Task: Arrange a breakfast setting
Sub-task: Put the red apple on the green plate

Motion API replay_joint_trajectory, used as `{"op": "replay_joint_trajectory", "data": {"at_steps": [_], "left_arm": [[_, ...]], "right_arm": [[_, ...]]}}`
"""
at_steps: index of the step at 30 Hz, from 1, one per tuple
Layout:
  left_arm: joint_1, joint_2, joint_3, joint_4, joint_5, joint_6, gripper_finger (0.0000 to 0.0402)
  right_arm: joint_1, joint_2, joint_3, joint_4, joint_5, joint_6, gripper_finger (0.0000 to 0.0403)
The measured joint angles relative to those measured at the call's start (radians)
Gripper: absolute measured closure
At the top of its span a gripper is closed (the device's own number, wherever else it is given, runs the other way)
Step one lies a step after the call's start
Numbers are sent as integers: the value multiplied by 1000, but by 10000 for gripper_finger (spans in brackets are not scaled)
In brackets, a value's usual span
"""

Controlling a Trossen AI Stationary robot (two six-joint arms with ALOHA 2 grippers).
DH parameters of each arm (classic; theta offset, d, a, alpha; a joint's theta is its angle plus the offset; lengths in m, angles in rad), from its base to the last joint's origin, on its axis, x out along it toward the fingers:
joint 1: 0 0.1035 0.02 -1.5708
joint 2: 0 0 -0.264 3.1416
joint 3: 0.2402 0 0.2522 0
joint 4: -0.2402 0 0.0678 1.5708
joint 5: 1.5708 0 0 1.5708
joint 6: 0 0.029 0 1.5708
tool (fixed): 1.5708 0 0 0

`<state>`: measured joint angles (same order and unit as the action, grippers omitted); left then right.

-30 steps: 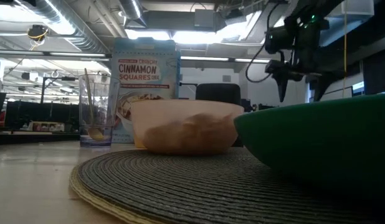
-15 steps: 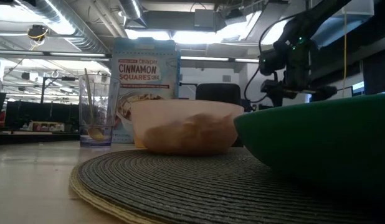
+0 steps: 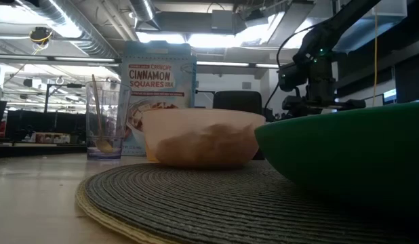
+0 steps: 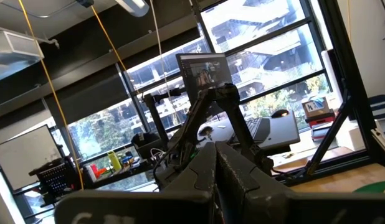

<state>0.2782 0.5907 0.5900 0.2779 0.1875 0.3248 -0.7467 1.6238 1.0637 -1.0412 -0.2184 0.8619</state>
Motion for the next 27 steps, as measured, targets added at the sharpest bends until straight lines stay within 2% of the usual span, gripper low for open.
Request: {"op": "replay_joint_trajectory", "data": {"at_steps": [4,12,15,21,27], "left_arm": [[0,0,0,0,0,0,401],[0,0,0,0,0,0,401],[0,0,0,0,0,0,401],[0,0,0,0,0,0,401],[0,0,0,0,0,0,401]], "right_arm": [[0,0,0,-2,-1,0,70],[0,0,0,-5,-22,4,230],[0,0,0,-4,-39,4,272],[0,0,0,0,-63,1,274],[1,0,32,-25,-36,-9,248]]}}
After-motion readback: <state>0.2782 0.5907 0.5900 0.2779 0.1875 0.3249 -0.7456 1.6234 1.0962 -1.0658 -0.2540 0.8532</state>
